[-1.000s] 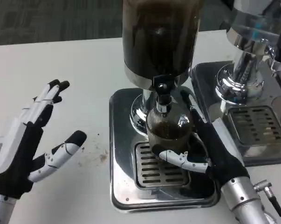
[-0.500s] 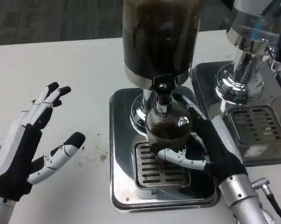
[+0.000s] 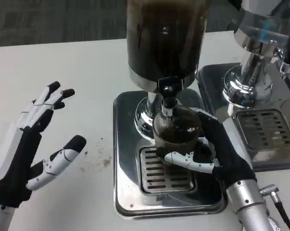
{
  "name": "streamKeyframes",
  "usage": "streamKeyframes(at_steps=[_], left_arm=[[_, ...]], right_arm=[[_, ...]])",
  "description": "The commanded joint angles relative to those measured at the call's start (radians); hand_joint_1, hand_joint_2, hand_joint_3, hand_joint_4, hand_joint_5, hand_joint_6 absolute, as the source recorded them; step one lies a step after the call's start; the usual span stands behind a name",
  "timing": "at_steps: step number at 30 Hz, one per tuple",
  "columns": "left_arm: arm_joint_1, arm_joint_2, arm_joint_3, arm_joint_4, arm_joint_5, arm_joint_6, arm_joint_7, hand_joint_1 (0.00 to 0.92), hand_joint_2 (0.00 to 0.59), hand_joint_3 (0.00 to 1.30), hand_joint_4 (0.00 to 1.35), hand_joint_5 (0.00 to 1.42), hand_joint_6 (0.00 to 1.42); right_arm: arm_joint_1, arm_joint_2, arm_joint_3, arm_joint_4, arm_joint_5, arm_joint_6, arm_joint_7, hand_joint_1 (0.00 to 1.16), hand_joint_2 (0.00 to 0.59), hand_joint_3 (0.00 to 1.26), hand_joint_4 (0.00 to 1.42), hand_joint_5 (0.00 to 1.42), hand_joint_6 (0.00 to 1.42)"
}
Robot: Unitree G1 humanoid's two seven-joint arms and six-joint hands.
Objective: Grasp the cup under the faucet to collect the drink, then remove the cup.
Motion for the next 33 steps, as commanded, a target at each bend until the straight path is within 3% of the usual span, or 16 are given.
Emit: streamKeyframes(at_steps=[1,13,33], left_arm=[[-0.003,0.016,-0.012,0.022,-0.009,-0.018,0.001,0.000,0.203,0.20,0.06,0.24,0.09],[-0.015,0.019,-0.035,0.044,-0.020,-0.022,-0.015,0.000,0.203,0.20,0.06,0.24,0.09],[-0.047,0.035,-0.091,0.087,-0.042,-0.031,-0.057,0.000,0.204,0.21,0.06,0.25,0.09]], right_arm=[[0.010,0.011,0.006,0.019,-0.028,-0.008,-0.041,1.01,0.160,0.53,0.59,0.50,0.61],[0.031,0.007,0.007,-0.015,-0.078,-0.036,-0.131,1.03,0.106,0.62,0.65,0.57,0.67],[0.091,0.003,-0.031,-0.137,-0.098,-0.013,-0.157,1.06,0.089,0.68,0.72,0.65,0.75]])
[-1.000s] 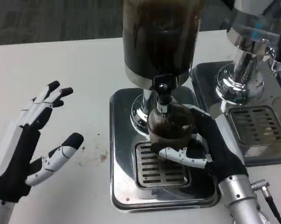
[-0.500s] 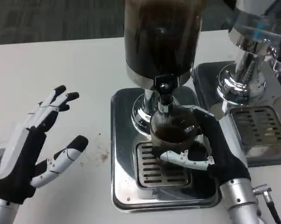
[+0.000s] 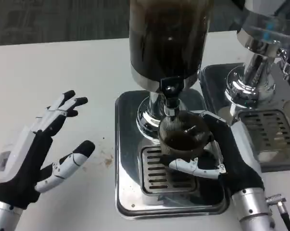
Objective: Grasp the cup under the faucet to collect the drink, then remove the cup.
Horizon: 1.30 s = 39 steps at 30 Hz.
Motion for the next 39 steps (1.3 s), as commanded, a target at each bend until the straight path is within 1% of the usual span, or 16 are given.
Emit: streamKeyframes(at_steps=[1,8,14,18,22,24,27,30,34,39], left_arm=[[-0.011,0.012,-0.019,0.018,-0.004,-0.012,-0.019,0.000,0.204,0.21,0.06,0.25,0.09],[-0.014,0.019,-0.029,0.012,0.020,-0.010,-0.014,0.000,0.204,0.21,0.06,0.25,0.09],[-0.016,0.025,-0.040,0.016,0.015,-0.010,-0.013,0.000,0.204,0.21,0.06,0.25,0.09],[-0.013,0.026,-0.045,0.017,0.014,-0.011,-0.015,0.000,0.204,0.21,0.06,0.25,0.09],[-0.007,0.031,-0.047,0.008,0.023,-0.010,-0.012,0.000,0.204,0.20,0.06,0.25,0.09],[-0.001,0.039,-0.047,-0.002,0.030,-0.007,-0.012,0.000,0.204,0.19,0.04,0.24,0.09],[0.008,0.049,-0.047,-0.016,0.041,-0.001,-0.016,0.000,0.197,0.13,0.00,0.18,0.06],[0.029,0.070,-0.047,-0.037,0.042,0.008,-0.040,0.000,0.195,0.11,0.00,0.14,0.03],[0.077,0.096,-0.033,-0.083,0.054,0.015,-0.044,0.000,0.192,0.07,0.00,0.11,0.01],[0.136,0.130,-0.031,-0.154,0.066,0.049,-0.075,0.000,0.192,0.00,0.00,0.00,0.00]], right_arm=[[0.020,0.003,-0.024,-0.064,0.007,-0.006,-0.028,1.06,0.090,0.68,0.72,0.65,0.76],[0.075,0.014,-0.046,-0.139,-0.001,0.007,-0.045,1.06,0.105,0.70,0.74,0.69,0.80],[0.113,0.008,-0.048,-0.204,0.001,0.028,-0.028,1.06,0.102,0.71,0.76,0.71,0.82],[0.151,0.004,-0.054,-0.254,0.023,0.032,-0.004,1.05,0.091,0.71,0.76,0.72,0.83],[0.192,0.000,-0.061,-0.310,0.041,0.036,0.022,1.05,0.095,0.71,0.77,0.73,0.84],[0.212,0.000,-0.063,-0.334,0.047,0.042,0.038,1.04,0.096,0.71,0.77,0.73,0.84],[0.233,-0.001,-0.064,-0.359,0.055,0.043,0.060,1.04,0.096,0.71,0.77,0.73,0.85],[0.250,0.000,-0.064,-0.384,0.059,0.042,0.077,1.04,0.096,0.71,0.78,0.73,0.85],[0.273,-0.004,-0.066,-0.424,0.067,0.044,0.101,1.04,0.097,0.72,0.78,0.75,0.86],[0.296,-0.010,-0.069,-0.463,0.078,0.043,0.134,1.04,0.096,0.73,0.79,0.75,0.87]])
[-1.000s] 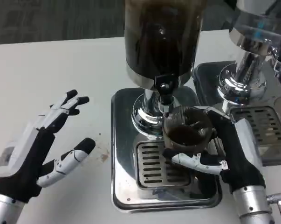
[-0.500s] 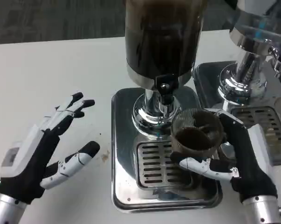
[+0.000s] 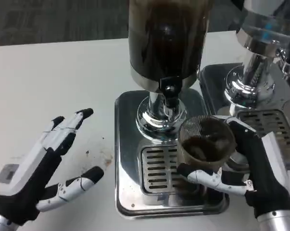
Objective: Grasp the cup under the faucet to collect the drink, then remove the cup.
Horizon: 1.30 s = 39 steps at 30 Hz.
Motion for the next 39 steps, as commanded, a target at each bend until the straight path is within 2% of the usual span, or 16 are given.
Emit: streamKeyframes(at_steps=[1,8,13,20,25,32,39], left_arm=[[0.055,0.043,0.006,-0.067,0.018,0.027,-0.046,0.000,0.190,0.00,0.00,0.00,0.00],[0.144,0.100,0.013,-0.162,0.012,0.021,-0.116,0.000,0.184,0.00,0.00,0.00,0.00],[0.194,0.116,0.030,-0.215,0.029,0.024,-0.124,0.000,0.183,0.00,0.00,0.00,0.00],[0.272,0.126,0.085,-0.271,0.055,0.021,-0.111,0.000,0.179,0.00,0.00,0.00,0.00],[0.317,0.112,0.106,-0.313,0.084,0.023,-0.105,0.000,0.175,0.00,0.00,0.00,0.00],[0.394,0.064,0.118,-0.367,0.093,0.056,-0.100,0.000,0.172,0.00,0.00,0.00,0.00],[0.419,0.048,0.122,-0.384,0.092,0.075,-0.105,0.000,0.166,0.00,0.00,0.00,0.00]], right_arm=[[0.014,-0.004,-0.009,-0.059,0.030,-0.017,0.022,1.04,0.096,0.73,0.79,0.75,0.87],[0.036,-0.036,-0.016,-0.129,0.053,-0.021,0.090,1.03,0.095,0.71,0.79,0.75,0.88],[0.061,-0.052,-0.013,-0.165,0.089,-0.013,0.145,1.03,0.095,0.71,0.79,0.76,0.90],[0.109,-0.064,-0.014,-0.241,0.123,-0.006,0.211,1.03,0.095,0.71,0.79,0.77,0.90],[0.139,-0.081,-0.019,-0.291,0.168,0.008,0.264,1.03,0.095,0.71,0.79,0.77,0.90],[0.169,-0.095,-0.013,-0.343,0.154,0.007,0.298,1.03,0.095,0.71,0.79,0.77,0.90],[0.178,-0.103,-0.007,-0.371,0.135,0.007,0.305,1.03,0.095,0.71,0.79,0.77,0.90]])
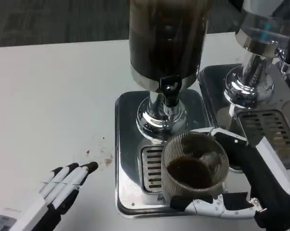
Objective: Grasp the cup under the faucet to collect the drink, then remove the cup.
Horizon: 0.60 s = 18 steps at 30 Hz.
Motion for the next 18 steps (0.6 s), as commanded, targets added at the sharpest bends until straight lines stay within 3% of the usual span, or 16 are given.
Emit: streamKeyframes(at_steps=[1,6,18], left_arm=[[0.010,-0.008,0.007,-0.016,0.016,0.016,0.002,0.000,0.166,0.00,0.00,0.00,0.00],[-0.010,0.011,0.012,-0.008,0.011,0.013,-0.008,0.000,0.165,0.00,0.00,0.00,0.00],[-0.008,0.010,0.002,-0.015,0.021,0.014,-0.010,0.000,0.165,0.00,0.00,0.00,0.00]], right_arm=[[0.002,0.007,0.001,-0.039,0.010,-0.009,-0.001,1.03,0.095,0.71,0.79,0.77,0.90],[0.003,0.010,-0.001,-0.043,0.003,-0.005,-0.004,1.03,0.095,0.71,0.79,0.77,0.90],[0.006,0.027,-0.002,-0.033,0.009,0.006,-0.007,1.03,0.095,0.71,0.79,0.75,0.89]])
